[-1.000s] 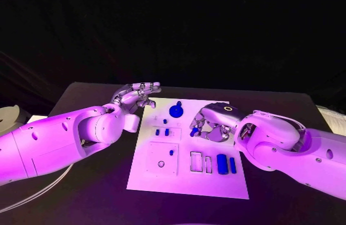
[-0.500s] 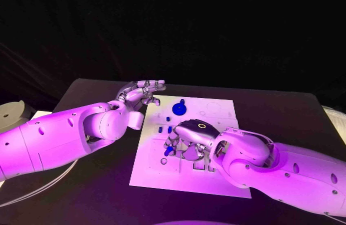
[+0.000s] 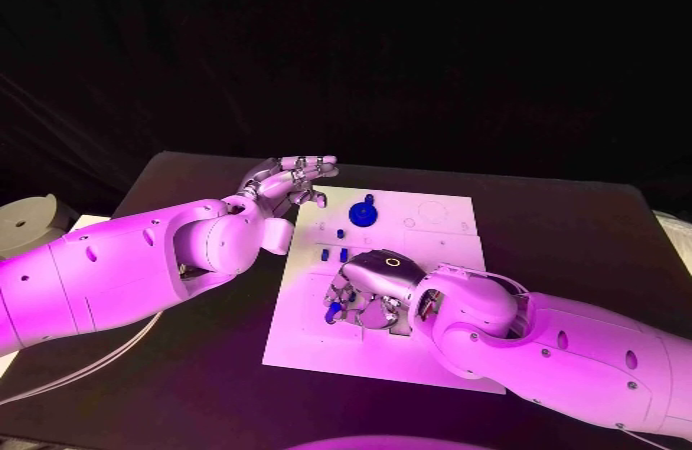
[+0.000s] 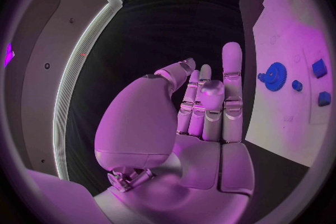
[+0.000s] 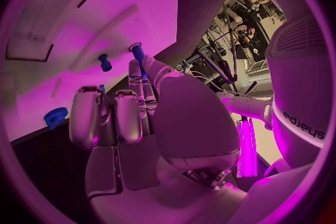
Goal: Assemble the parts on the task board
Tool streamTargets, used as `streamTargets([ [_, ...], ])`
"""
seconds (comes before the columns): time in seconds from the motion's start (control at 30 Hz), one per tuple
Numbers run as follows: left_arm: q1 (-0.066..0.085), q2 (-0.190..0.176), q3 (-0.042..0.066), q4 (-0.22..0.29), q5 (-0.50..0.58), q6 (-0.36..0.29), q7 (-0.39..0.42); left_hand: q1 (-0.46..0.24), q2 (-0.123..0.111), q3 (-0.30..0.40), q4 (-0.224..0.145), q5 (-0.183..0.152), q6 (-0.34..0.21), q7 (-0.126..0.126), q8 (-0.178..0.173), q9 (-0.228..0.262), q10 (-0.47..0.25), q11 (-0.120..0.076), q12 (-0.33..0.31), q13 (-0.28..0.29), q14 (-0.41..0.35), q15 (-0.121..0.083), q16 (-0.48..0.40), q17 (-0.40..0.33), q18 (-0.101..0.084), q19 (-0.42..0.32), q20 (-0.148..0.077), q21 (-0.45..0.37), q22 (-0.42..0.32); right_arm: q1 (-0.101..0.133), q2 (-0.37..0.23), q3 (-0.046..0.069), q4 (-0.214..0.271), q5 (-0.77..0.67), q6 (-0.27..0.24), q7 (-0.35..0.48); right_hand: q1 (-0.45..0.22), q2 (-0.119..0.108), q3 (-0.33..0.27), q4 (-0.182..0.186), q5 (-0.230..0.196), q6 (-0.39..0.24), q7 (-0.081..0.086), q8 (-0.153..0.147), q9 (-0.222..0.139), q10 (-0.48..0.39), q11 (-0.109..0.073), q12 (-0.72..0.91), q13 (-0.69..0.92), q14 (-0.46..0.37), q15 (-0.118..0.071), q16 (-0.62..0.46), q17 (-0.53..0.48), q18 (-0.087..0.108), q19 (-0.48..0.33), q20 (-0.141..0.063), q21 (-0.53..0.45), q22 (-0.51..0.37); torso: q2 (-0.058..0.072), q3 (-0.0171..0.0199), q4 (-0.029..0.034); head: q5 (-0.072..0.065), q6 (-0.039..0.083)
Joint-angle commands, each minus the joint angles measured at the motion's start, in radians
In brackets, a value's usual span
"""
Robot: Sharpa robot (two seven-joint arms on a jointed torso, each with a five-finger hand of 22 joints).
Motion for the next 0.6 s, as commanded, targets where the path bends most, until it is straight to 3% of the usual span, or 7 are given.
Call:
streamTargets([
  [0.03, 0.001, 0.005, 0.001, -0.001, 0.001, 0.021, 0.002, -0.009, 0.004, -0.008, 0.001, -0.003, -0.009, 0.002, 0.006, -0.001, -0.007, 0.001, 0.006, -0.001, -0.010, 0.000, -0.003, -0.001, 0.017, -0.005, 0.002, -0.006, -0.002, -0.003, 0.008, -0.001, -0.005, -0.019, 0.034, 0.007, 0.005, 0.001, 0.006, 0.002, 0.002, 0.007, 0.001, 0.006, 0.005, 0.000, 0.004, -0.006, -0.001, 0.050, -0.002, 0.001, -0.001, 0.009, -0.003, -0.006, 0.001, -0.001, 0.000, -0.0002, -0.0003, 0.000, -0.002],
  [0.6, 0.000, 0.006, 0.000, -0.005, 0.001, 0.022, 0.000, -0.009, 0.004, -0.008, 0.001, -0.003, -0.009, 0.002, 0.006, -0.001, -0.007, 0.001, 0.006, -0.001, -0.010, 0.000, -0.003, -0.001, 0.017, -0.005, 0.002, -0.006, -0.002, -0.004, -0.005, -0.003, -0.010, -0.049, 0.064, -0.024, 0.004, 0.000, 0.007, 0.001, 0.002, 0.007, 0.002, 0.005, 0.005, 0.001, 0.004, -0.007, -0.001, 0.050, -0.001, 0.001, -0.001, 0.009, -0.003, -0.006, 0.001, -0.001, 0.000, 0.0013, 0.0002, 0.001, -0.004],
])
